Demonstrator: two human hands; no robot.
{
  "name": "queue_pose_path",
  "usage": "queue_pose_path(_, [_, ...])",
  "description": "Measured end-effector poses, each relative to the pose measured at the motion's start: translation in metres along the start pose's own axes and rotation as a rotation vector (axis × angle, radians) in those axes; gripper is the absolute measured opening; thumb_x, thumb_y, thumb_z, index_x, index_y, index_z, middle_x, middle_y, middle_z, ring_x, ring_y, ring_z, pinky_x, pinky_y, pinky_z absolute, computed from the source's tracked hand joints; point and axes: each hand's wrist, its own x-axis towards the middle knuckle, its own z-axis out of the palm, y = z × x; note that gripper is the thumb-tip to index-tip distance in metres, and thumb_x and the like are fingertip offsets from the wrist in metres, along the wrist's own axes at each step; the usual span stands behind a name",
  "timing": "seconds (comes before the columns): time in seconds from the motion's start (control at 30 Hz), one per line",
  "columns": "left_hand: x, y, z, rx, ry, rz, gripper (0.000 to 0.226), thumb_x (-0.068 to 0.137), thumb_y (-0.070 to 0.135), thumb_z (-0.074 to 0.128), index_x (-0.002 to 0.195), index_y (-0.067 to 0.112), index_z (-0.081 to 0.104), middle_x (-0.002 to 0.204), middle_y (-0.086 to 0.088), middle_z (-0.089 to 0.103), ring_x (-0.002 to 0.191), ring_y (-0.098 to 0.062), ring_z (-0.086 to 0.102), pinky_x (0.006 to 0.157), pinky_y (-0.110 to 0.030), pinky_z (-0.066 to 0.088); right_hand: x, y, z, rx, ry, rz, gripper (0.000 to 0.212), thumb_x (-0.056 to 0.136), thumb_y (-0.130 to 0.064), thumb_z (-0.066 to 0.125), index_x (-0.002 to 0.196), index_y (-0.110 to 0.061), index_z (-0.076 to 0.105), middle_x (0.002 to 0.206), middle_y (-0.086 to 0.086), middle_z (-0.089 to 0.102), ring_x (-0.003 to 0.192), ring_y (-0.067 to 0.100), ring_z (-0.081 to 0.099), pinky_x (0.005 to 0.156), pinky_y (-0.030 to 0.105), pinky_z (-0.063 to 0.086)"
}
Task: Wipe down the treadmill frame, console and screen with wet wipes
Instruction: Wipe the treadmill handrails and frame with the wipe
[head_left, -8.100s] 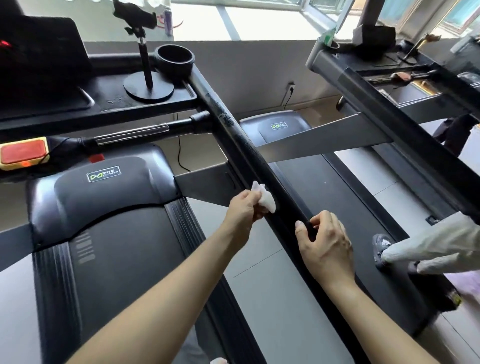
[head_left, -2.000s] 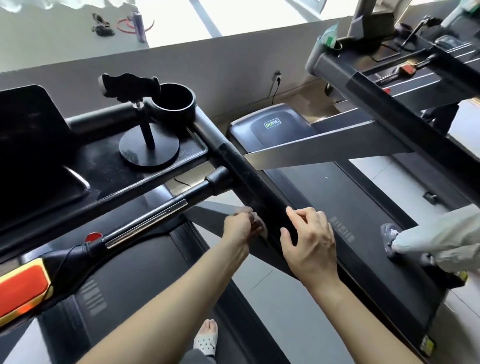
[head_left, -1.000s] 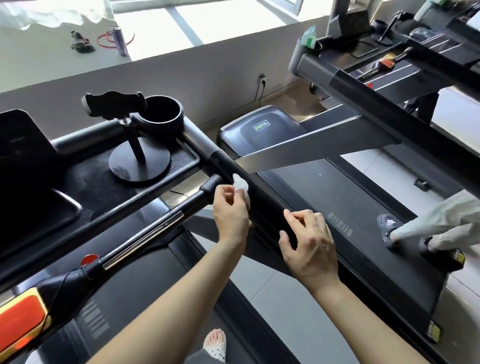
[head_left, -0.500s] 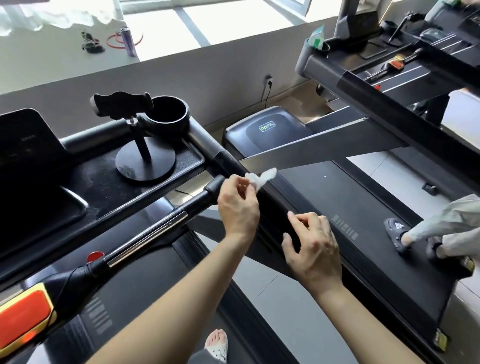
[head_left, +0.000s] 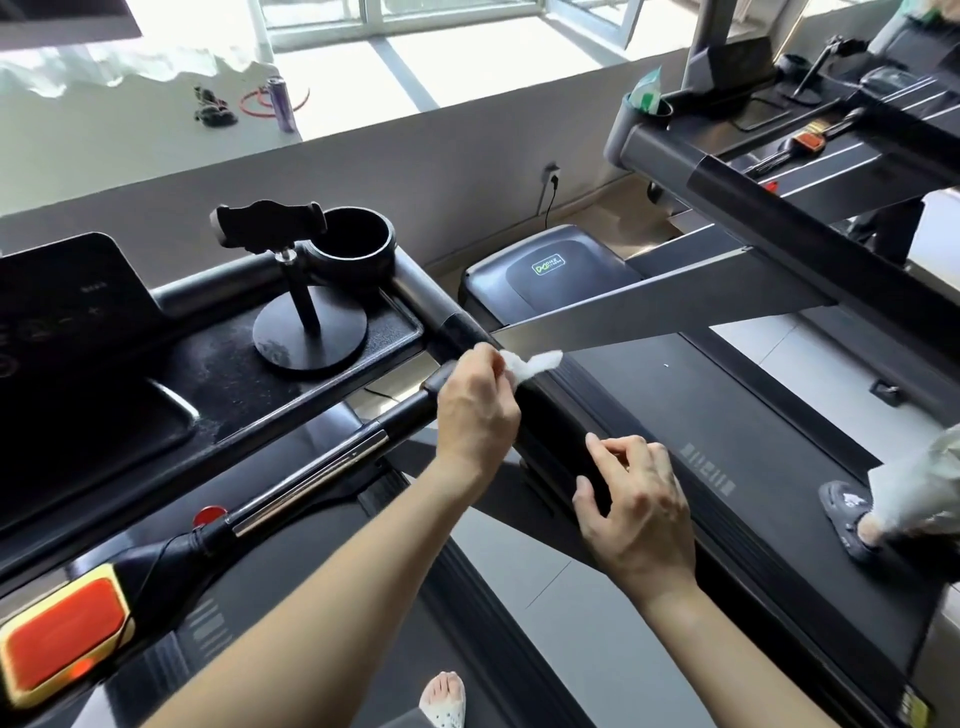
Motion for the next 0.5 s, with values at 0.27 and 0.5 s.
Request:
queue_pose_path(0.27, [0.033, -0.022, -0.014, 0.223, -0.041, 0.275, 0.010, 0.095, 0.011, 0.050, 0.088, 0.009, 0.056, 0.084, -0.013, 0.060, 0.075, -0.036, 0.057, 0.073, -0.045, 0.046, 0.000, 0.001, 0.001, -0.008, 0.006, -0.005, 0.046, 0.085, -0.020, 0.073, 0.129, -0.011, 0.068, 0.108, 0.001, 0.058, 0.098, 0.024, 0.052, 0.077, 0.040, 0.053])
queue_pose_path(0.5, [0.078, -0.038, -0.019, 0.226, 0.046, 0.040, 0.009, 0.097, 0.007, 0.049, 0.095, 0.004, 0.057, 0.094, -0.019, 0.062, 0.088, -0.041, 0.060, 0.082, -0.045, 0.042, 0.001, 0.000, 0.000, -0.011, 0.001, -0.003, 0.045, 0.084, -0.020, 0.074, 0.128, -0.011, 0.068, 0.107, 0.001, 0.058, 0.098, 0.024, 0.052, 0.077, 0.040, 0.053])
